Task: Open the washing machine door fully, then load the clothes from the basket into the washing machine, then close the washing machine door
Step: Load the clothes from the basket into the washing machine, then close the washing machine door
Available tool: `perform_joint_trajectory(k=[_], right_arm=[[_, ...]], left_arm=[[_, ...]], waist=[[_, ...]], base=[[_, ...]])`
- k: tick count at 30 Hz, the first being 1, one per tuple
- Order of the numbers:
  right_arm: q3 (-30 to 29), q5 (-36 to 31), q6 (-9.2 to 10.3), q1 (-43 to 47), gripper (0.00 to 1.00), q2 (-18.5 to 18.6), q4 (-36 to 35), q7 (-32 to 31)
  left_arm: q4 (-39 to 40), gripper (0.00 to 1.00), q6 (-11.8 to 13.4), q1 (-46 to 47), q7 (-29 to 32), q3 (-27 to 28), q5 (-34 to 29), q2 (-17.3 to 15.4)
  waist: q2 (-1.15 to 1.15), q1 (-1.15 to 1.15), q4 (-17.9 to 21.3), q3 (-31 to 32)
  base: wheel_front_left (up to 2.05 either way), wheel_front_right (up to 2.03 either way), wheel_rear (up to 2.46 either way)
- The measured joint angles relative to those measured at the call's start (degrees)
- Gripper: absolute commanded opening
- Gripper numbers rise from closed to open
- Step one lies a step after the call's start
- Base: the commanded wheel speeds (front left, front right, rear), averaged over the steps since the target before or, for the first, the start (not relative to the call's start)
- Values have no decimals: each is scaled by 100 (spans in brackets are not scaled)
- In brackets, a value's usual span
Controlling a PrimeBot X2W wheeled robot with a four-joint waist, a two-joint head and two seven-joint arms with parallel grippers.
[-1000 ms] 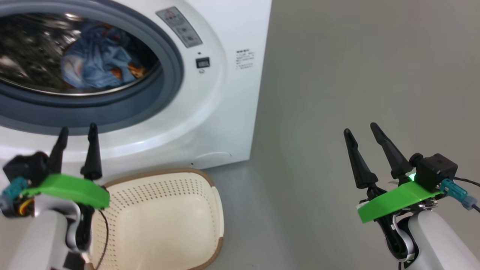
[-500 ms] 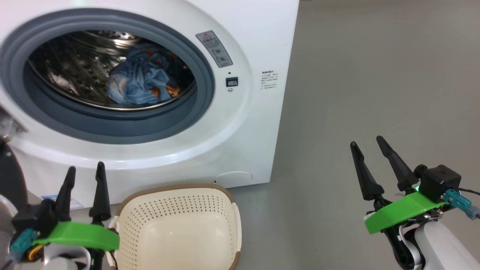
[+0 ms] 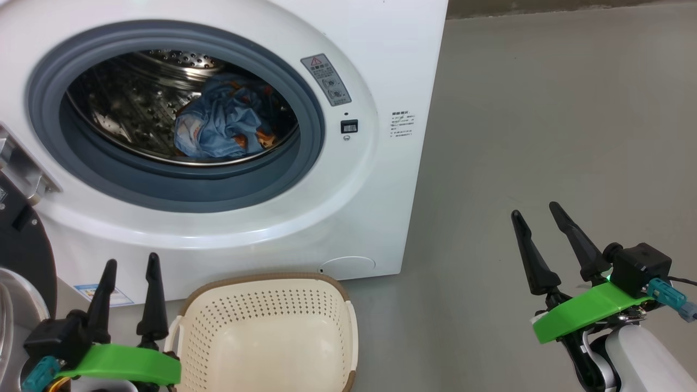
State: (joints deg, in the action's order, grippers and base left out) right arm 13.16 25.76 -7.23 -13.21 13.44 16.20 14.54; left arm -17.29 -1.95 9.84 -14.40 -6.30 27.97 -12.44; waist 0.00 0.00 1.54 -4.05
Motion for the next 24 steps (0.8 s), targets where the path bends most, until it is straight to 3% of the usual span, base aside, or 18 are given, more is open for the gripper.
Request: perform_joint_trajectory(k=[24], right_arm=[[71,16,0,80,100,19,10,0]], left_arm=[[10,100,-107,-46,22,-108,70,-62]], waist=[[0,0,63,65]], base=[[0,0,0]])
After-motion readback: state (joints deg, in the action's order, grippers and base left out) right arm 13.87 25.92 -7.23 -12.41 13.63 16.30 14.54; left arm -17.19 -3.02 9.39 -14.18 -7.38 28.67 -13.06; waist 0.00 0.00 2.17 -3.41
